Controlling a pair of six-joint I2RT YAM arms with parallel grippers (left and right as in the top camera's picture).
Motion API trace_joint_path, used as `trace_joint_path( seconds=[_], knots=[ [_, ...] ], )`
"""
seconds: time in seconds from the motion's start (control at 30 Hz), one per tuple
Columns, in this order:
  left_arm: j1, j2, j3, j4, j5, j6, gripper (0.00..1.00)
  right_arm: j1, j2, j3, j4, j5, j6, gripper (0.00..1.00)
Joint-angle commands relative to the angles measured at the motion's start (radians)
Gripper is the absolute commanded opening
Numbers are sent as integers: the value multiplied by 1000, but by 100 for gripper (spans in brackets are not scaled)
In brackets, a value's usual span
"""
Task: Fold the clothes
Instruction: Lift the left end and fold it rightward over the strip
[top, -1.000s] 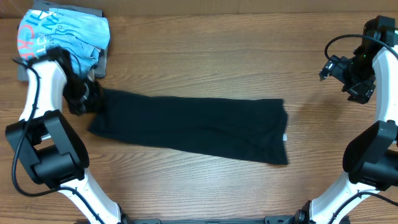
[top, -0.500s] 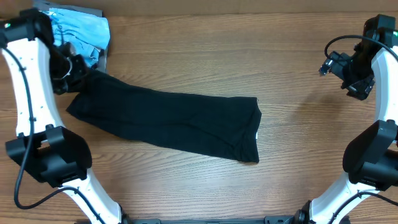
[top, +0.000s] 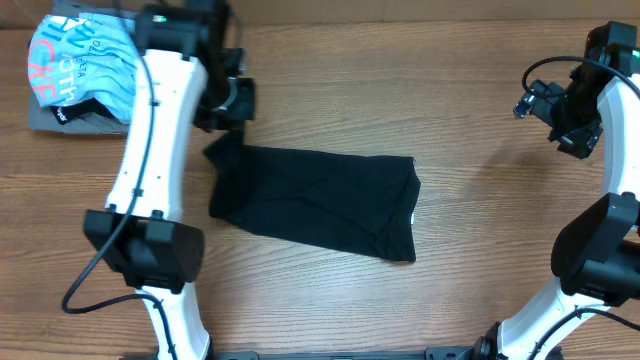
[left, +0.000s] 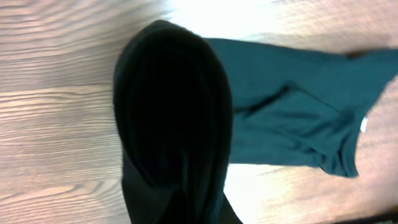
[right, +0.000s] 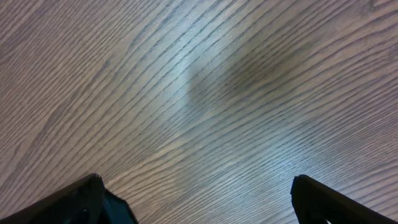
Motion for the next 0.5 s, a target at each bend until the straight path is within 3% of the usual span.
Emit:
trace_joint_path(
  seconds=[0.0,0.47],
  knots=[
    [-77,-21,27,12,29,-31,4,0,-1,-4,5,-2,-2,100],
    [-309,-21,21,139,23,-34,4,0,-1,-4,5,-2,-2,100]
  ],
)
